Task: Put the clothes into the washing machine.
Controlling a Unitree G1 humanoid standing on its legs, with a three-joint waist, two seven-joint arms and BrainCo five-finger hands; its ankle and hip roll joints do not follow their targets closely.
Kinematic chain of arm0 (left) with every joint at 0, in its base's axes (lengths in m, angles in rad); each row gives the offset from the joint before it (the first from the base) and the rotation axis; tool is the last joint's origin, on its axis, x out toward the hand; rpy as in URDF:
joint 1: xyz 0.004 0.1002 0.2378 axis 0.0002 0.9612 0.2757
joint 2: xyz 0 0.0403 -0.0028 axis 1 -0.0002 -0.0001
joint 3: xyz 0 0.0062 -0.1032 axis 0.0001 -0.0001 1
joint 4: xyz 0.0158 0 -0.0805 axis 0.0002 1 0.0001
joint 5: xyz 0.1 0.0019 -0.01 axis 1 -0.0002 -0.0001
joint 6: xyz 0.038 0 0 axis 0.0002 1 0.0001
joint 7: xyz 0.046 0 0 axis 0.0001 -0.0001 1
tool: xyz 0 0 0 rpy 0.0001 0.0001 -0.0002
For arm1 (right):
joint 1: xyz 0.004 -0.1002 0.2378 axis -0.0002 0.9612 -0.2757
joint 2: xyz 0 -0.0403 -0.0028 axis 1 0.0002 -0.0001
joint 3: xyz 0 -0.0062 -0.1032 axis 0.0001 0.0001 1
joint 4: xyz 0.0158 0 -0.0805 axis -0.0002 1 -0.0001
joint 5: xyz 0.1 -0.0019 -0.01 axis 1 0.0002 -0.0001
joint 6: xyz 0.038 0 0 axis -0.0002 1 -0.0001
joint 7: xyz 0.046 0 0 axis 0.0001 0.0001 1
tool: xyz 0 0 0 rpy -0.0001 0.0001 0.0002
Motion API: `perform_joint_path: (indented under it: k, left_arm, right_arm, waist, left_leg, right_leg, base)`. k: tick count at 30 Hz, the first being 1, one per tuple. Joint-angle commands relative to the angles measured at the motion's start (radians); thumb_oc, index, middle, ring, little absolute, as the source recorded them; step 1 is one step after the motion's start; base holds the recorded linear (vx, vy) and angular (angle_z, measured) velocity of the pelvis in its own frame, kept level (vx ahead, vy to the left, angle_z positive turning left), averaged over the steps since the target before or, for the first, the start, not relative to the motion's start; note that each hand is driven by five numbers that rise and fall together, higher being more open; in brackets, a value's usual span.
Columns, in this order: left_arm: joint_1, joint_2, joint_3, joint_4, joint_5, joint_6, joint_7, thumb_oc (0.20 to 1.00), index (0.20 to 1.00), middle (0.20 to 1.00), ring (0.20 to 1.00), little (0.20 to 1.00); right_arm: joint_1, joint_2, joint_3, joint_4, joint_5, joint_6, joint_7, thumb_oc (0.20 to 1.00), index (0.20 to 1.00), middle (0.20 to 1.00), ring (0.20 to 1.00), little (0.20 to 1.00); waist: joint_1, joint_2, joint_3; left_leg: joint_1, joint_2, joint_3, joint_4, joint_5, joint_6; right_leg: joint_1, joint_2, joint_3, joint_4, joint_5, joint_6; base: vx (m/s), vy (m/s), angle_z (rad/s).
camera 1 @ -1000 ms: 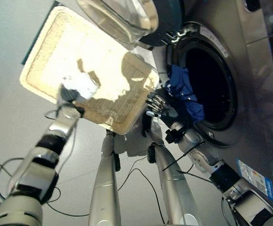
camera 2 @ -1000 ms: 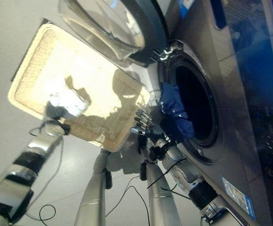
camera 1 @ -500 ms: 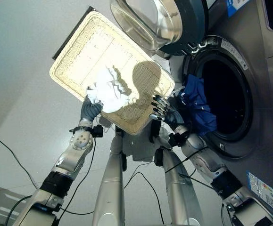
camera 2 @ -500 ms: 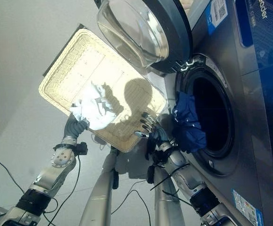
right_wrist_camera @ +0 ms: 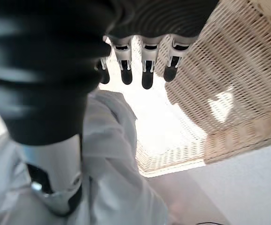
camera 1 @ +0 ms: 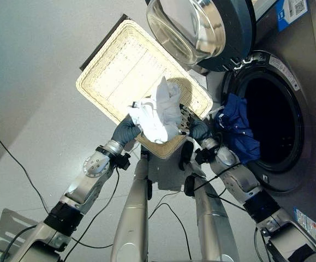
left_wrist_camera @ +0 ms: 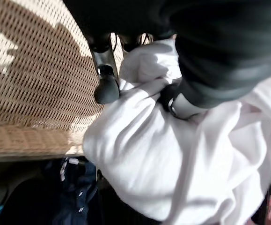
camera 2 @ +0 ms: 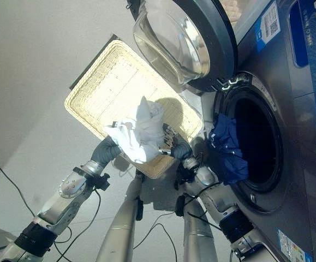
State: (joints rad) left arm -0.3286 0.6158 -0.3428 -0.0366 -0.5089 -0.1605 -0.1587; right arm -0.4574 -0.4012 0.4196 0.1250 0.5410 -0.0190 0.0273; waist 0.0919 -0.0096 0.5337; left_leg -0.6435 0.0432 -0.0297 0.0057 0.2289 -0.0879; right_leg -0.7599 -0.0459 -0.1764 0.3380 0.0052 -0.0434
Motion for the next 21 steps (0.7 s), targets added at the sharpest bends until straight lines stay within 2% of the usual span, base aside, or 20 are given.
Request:
perform_joint_path:
  k: [1, 4, 5, 11, 14, 15, 16, 19, 20, 21]
  left_arm:
    - [-0.039, -0.014, -0.055, -0.109, -0.076, -0.039, -0.114, 0.200, 0.200, 0.200, 0.200, 0.200]
    - [-0.042, -0.010, -0.064, -0.110, -0.104, -0.029, -0.130, 0.200, 0.200, 0.200, 0.200, 0.200]
    - [-0.047, -0.007, -0.072, -0.110, -0.186, -0.017, -0.166, 0.200, 0.200, 0.200, 0.200, 0.200]
    - [-0.053, -0.012, -0.083, -0.106, -0.251, -0.019, -0.203, 0.200, 0.200, 0.200, 0.200, 0.200]
    - [-0.055, -0.018, -0.084, -0.106, -0.283, -0.026, -0.184, 0.200, 0.200, 0.200, 0.200, 0.200]
    - [-0.053, -0.022, -0.078, -0.105, -0.266, -0.043, -0.151, 0.200, 0.200, 0.200, 0.200, 0.200]
    - [-0.050, -0.026, -0.069, -0.098, -0.195, -0.076, -0.070, 0.200, 0.200, 0.200, 0.200, 0.200]
    - [-0.051, -0.022, -0.060, -0.083, -0.081, -0.118, 0.045, 0.200, 0.200, 0.200, 0.200, 0.200]
    - [-0.043, -0.007, -0.025, -0.064, 0.165, -0.176, 0.274, 0.200, 0.200, 0.200, 0.200, 0.200]
    - [-0.040, 0.005, -0.006, -0.057, 0.209, -0.192, 0.318, 0.200, 0.200, 0.200, 0.200, 0.200]
  right_arm:
    - [-0.010, -0.025, 0.027, -0.061, -0.011, -0.024, 0.035, 1.000, 1.000, 1.000, 1.000, 1.000]
    - [-0.017, -0.031, 0.034, -0.063, -0.042, -0.030, 0.025, 1.000, 1.000, 1.000, 1.000, 1.000]
    - [-0.031, -0.050, 0.048, -0.063, -0.124, -0.047, -0.003, 1.000, 1.000, 1.000, 1.000, 1.000]
    - [-0.049, -0.083, 0.058, -0.051, -0.089, -0.036, 0.015, 1.000, 1.000, 1.000, 1.000, 1.000]
    - [-0.058, -0.082, 0.061, -0.041, -0.083, -0.027, 0.013, 1.000, 1.000, 1.000, 1.000, 1.000]
    - [-0.060, -0.081, 0.061, -0.041, -0.029, -0.005, 0.022, 1.000, 1.000, 1.000, 1.000, 1.000]
    - [-0.053, -0.072, 0.053, -0.035, 0.069, 0.029, 0.031, 1.000, 1.000, 1.000, 1.000, 1.000]
    - [-0.044, -0.057, 0.039, -0.016, 0.149, 0.063, 0.051, 1.000, 1.000, 1.000, 1.000, 1.000]
    - [-0.021, -0.037, 0.014, 0.010, 0.262, 0.102, 0.070, 1.000, 1.000, 1.000, 1.000, 1.000]
    - [-0.012, -0.034, 0.003, 0.015, 0.275, 0.113, 0.075, 1.000, 1.000, 1.000, 1.000, 1.000]
  waist:
    - [-0.046, 0.033, -0.014]
    - [-0.047, 0.034, -0.014]
    - [-0.050, 0.035, -0.014]
    - [-0.054, 0.036, -0.014]
    - [-0.053, 0.036, -0.014]
    - [-0.052, 0.035, -0.014]
    - [-0.051, 0.034, -0.014]
    - [-0.049, 0.033, -0.014]
    - [-0.041, 0.031, -0.014]
    - [-0.039, 0.029, -0.014]
  left_leg:
    - [0.041, -0.091, 0.052, 0.004, -0.053, 0.051]
    - [0.041, -0.090, 0.055, 0.004, -0.053, 0.051]
    - [0.046, -0.087, 0.061, 0.001, -0.053, 0.050]
    - [0.047, -0.087, 0.067, 0.004, -0.055, 0.049]
    - [0.050, -0.087, 0.068, 0.002, -0.055, 0.048]
    - [0.050, -0.087, 0.068, 0.003, -0.056, 0.048]
    - [0.050, -0.088, 0.067, 0.006, -0.057, 0.048]
    - [0.049, -0.089, 0.064, 0.008, -0.058, 0.048]
    - [0.046, -0.092, 0.056, 0.013, -0.061, 0.047]
    - [0.048, -0.092, 0.054, 0.012, -0.061, 0.047]
  right_leg:
    - [0.125, 0.002, -0.025, -0.217, 0.140, 0.116]
    - [0.124, 0.002, -0.024, -0.216, 0.140, 0.117]
    - [0.126, 0.003, -0.021, -0.218, 0.141, 0.118]
    - [0.126, 0.001, -0.018, -0.219, 0.143, 0.119]
    - [0.128, 0.000, -0.018, -0.222, 0.144, 0.119]
    - [0.129, 0.000, -0.017, -0.221, 0.143, 0.118]
    - [0.128, 0.000, -0.017, -0.220, 0.141, 0.118]
    - [0.127, 0.000, -0.018, -0.217, 0.139, 0.117]
    - [0.128, -0.002, -0.025, -0.214, 0.133, 0.117]
    - [0.129, -0.002, -0.026, -0.214, 0.131, 0.117]
  base:
    - [0.00, 0.000, 0.00]
    - [0.00, 0.012, 0.01]
    - [0.00, 0.035, 0.01]
    - [0.00, 0.008, 0.00]
    - [0.00, 0.000, 0.00]
    - [0.00, 0.000, 0.00]
    - [0.00, 0.000, 0.00]
    - [0.00, 0.000, 0.00]
    - [0.00, 0.000, 0.00]
    - [0.00, -0.036, -0.01]
